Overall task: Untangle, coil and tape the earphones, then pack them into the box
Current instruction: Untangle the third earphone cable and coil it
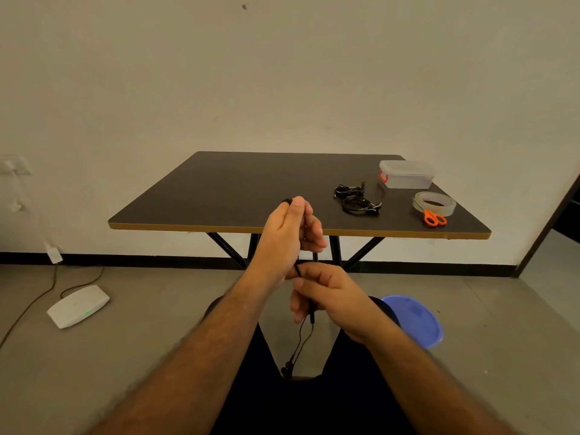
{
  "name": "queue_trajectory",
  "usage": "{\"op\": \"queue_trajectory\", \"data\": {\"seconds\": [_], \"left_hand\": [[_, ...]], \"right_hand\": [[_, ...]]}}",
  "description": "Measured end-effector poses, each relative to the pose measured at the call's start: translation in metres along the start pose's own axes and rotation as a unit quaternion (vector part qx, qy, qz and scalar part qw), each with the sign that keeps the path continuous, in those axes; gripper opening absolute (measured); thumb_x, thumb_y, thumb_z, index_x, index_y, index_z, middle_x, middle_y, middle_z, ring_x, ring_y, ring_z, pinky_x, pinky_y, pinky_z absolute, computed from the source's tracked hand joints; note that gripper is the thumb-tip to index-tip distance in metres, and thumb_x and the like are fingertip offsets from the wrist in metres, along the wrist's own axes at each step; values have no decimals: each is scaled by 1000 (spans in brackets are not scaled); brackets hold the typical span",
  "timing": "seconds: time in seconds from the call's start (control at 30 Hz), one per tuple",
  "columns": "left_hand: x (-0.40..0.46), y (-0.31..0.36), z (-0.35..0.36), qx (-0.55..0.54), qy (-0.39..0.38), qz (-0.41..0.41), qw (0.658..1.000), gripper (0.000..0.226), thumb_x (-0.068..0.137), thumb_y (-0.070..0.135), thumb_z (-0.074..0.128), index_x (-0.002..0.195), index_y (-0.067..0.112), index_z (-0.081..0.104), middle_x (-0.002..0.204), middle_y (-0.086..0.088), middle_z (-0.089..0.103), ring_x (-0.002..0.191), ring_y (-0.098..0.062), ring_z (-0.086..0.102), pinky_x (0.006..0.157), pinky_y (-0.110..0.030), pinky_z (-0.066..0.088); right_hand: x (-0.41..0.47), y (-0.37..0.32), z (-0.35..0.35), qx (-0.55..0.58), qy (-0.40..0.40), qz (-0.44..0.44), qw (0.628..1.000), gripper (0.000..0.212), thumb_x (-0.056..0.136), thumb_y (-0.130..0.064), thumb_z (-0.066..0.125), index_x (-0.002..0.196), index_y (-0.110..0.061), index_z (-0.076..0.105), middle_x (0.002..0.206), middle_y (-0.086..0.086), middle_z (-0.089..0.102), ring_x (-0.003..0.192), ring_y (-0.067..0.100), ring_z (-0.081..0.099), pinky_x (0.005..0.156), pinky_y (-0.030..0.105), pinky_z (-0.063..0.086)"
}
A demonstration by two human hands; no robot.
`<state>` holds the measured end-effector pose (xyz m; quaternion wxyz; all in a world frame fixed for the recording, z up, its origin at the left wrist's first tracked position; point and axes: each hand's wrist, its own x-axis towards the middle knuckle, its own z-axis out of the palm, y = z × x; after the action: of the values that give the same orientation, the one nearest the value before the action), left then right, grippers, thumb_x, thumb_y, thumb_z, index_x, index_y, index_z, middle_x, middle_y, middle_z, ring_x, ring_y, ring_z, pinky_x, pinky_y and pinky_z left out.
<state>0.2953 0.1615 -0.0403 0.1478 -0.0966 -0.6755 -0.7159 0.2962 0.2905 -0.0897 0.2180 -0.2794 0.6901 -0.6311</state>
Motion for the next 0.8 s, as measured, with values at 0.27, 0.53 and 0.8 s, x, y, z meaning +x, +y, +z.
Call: {"op": "queue_trajectory", "data": {"seconds": [0.27, 0.53, 0.8], "left_hand": [[1, -13, -7, 178, -4, 12, 984, 35, 107, 32, 31, 89, 14, 56, 72, 1, 67, 65, -13, 63, 61, -27, 54], [-6, -14, -8, 180, -143, -101, 968, 50, 105, 47, 27, 76, 15, 55, 57, 4, 53, 47, -8, 45, 47, -23, 37], [-9, -10, -1, -51, -221, -212, 951, 54, 97, 62, 22, 68, 20, 38, 57, 5, 27, 47, -8, 22, 44, -21, 22]], "right_hand": [[-6, -30, -17, -204, 4, -11, 979, 15, 98, -16, 56, 110, -18, 65, 66, -6, 64, 55, 9, 60, 50, 22, 50], [-2, -58, -47, -296, 73, -100, 947, 8, 91, -13, 67, 90, -20, 71, 75, -9, 71, 71, 6, 67, 68, 22, 54], [9, -66, -68, -196, 67, -164, 965, 12, 89, 1, 65, 97, -7, 69, 83, 14, 70, 76, 38, 65, 71, 34, 58]]}}
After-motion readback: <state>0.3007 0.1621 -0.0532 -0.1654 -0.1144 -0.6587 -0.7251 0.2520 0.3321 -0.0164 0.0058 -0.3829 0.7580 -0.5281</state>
